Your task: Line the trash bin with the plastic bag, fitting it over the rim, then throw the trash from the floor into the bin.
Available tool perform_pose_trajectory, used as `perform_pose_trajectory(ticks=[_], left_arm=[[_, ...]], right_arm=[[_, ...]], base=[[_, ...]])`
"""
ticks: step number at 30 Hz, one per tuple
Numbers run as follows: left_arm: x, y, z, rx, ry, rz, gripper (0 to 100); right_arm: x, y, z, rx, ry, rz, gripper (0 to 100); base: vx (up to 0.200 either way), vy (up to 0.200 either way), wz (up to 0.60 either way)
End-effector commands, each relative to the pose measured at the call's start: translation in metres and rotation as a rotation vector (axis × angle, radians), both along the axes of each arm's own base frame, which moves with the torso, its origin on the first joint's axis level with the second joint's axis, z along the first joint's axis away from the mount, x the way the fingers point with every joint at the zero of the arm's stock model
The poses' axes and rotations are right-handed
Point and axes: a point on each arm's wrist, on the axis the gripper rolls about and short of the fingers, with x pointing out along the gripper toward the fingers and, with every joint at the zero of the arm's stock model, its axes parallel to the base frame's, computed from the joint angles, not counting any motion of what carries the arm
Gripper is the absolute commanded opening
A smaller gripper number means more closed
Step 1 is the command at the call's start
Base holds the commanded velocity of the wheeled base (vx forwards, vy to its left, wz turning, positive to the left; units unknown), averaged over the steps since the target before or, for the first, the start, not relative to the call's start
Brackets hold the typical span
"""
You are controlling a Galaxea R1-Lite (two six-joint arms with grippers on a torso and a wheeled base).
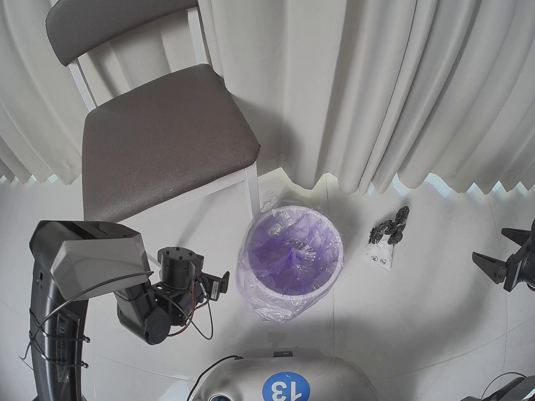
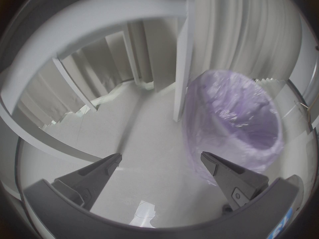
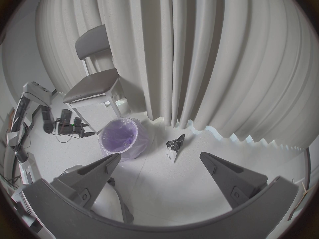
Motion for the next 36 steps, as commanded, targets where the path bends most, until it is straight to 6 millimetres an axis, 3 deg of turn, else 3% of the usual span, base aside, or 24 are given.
perform_pose_trajectory(ticks=[1,2,5,8,11,14,17,19,24,29,33,36], left_arm=[[-0.058,-0.01,0.067,-0.081,-0.116,-0.157,100],[-0.061,-0.011,0.069,-0.085,-0.118,-0.167,100],[-0.098,-0.02,0.104,-0.162,-0.168,-0.364,100],[-0.11,-0.023,0.12,-0.19,-0.207,-0.423,100],[-0.111,-0.016,0.126,-0.157,-0.246,-0.419,100],[-0.101,0.003,0.14,-0.105,-0.321,-0.374,100],[-0.091,0.009,0.158,-0.092,-0.404,-0.366,100],[-0.08,0.015,0.186,-0.099,-0.467,-0.321,100],[-0.077,0.04,0.228,-0.069,-0.477,-0.236,100],[-0.07,0.059,0.264,-0.055,-0.468,-0.166,100],[-0.054,0.072,0.267,-0.035,-0.472,-0.102,100],[-0.053,0.074,0.267,-0.033,-0.471,-0.095,100]], right_arm=[[0.056,-0.009,-0.024,0.047,0.134,-0.029,100],[0.059,-0.01,-0.025,0.049,0.133,-0.032,100],[0.085,-0.013,-0.03,0.052,0.062,-0.033,100],[0.101,-0.013,-0.024,0.035,-0.019,-0.022,100],[0.116,-0.009,-0.004,0.03,-0.102,-0.006,100],[0.122,-0.002,0.001,0.039,-0.119,0.016,100],[0.129,0.002,-0.001,0.054,-0.114,0.02,100],[0.138,0.022,-0.005,0.068,-0.115,-0.012,100],[0.17,0.054,-0.016,0.118,-0.224,-0.138,100],[0.197,0.062,-0.041,0.099,-0.225,-0.177,100],[0.213,0.058,-0.062,0.083,-0.172,-0.196,100],[0.216,0.056,-0.065,0.081,-0.165,-0.203,100]], base=[[0.0,0.0,0.0],[0.0,0.0,0.0],[0.0,0.0,0.0],[0.0,0.0,0.0],[0.0,0.0,0.0],[0.0,0.0,0.0],[0.0,0.0,0.0],[0.0,0.0,0.0],[0.0,0.0,0.0],[0.0,0.0,0.0],[0.0,0.0,0.0],[0.0,0.0,0.0]])
